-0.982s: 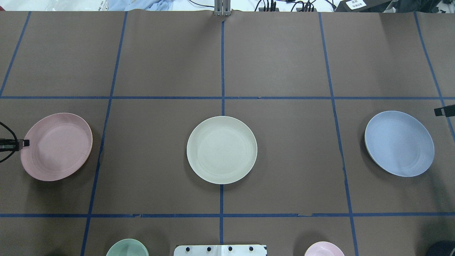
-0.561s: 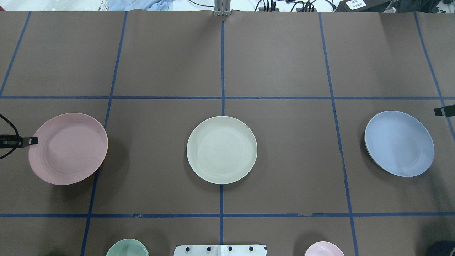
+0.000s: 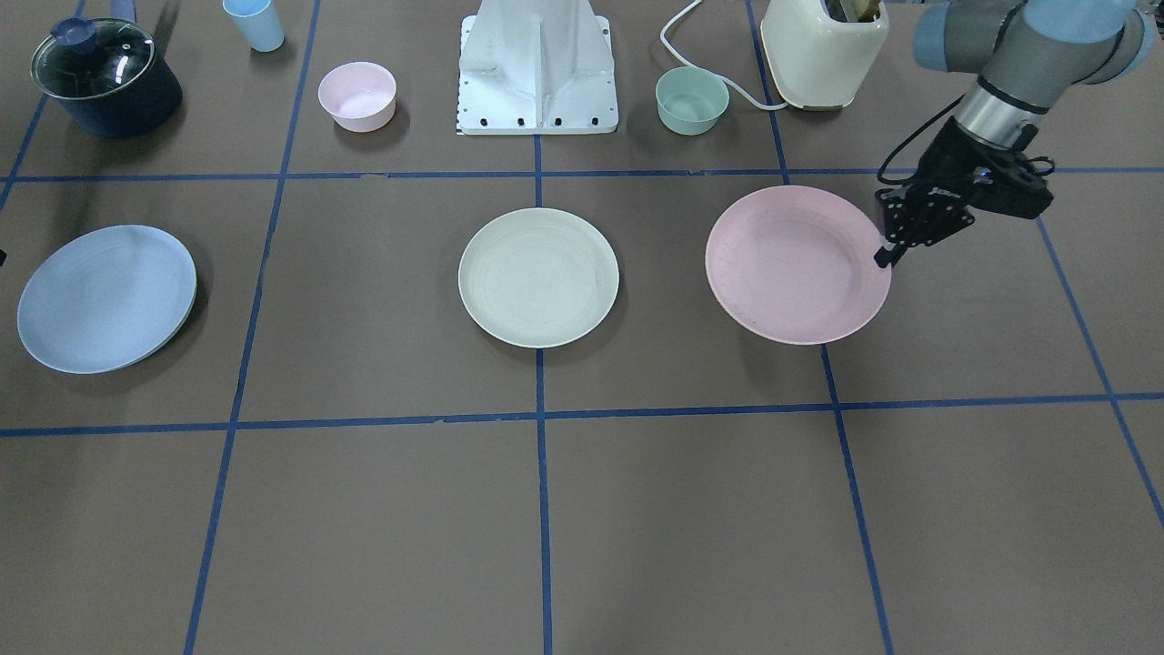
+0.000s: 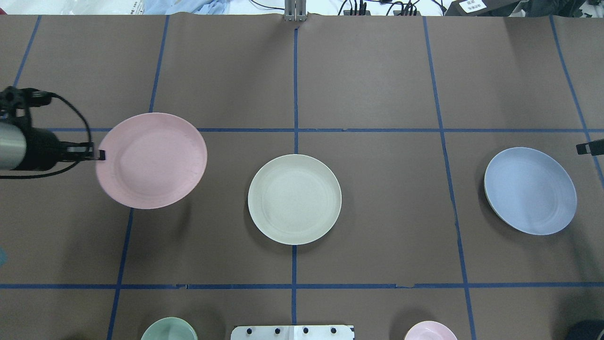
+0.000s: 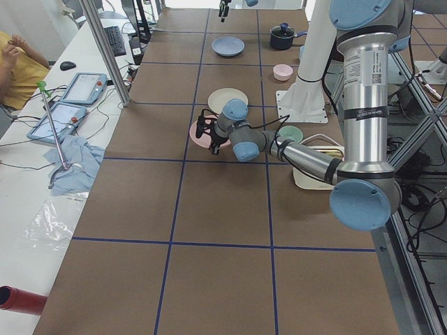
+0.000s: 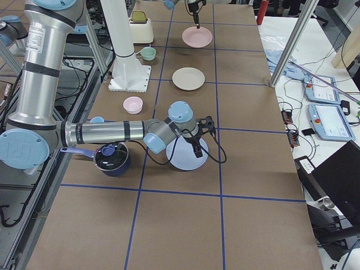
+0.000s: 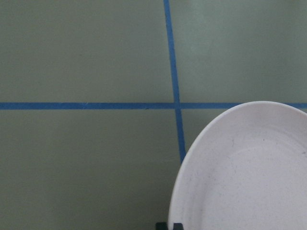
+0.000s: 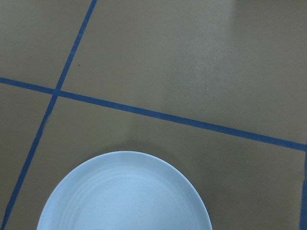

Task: Stack three plates with pink and blue
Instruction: 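Lift the pink plate with the left gripper and carry it over the cream plate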

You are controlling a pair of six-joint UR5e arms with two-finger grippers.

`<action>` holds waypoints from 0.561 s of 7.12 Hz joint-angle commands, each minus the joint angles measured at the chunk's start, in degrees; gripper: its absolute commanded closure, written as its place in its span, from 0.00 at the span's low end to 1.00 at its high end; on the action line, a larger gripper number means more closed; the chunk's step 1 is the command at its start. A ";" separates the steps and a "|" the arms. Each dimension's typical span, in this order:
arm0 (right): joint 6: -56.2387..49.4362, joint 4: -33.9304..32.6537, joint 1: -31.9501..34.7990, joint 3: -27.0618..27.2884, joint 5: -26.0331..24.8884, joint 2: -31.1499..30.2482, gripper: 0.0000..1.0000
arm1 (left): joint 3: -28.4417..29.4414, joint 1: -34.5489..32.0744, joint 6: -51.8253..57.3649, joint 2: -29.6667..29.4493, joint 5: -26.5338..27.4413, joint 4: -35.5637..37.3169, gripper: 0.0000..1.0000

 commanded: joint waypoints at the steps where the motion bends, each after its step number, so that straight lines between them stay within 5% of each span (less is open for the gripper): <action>1: 0.01 0.00 0.00 0.00 0.03 0.00 0.00 | 1.32 11.47 -11.40 -14.65 7.27 12.65 1.00; 4: 0.01 0.00 0.00 0.00 0.03 0.09 0.00 | 6.43 17.40 -15.76 -23.85 10.19 13.67 1.00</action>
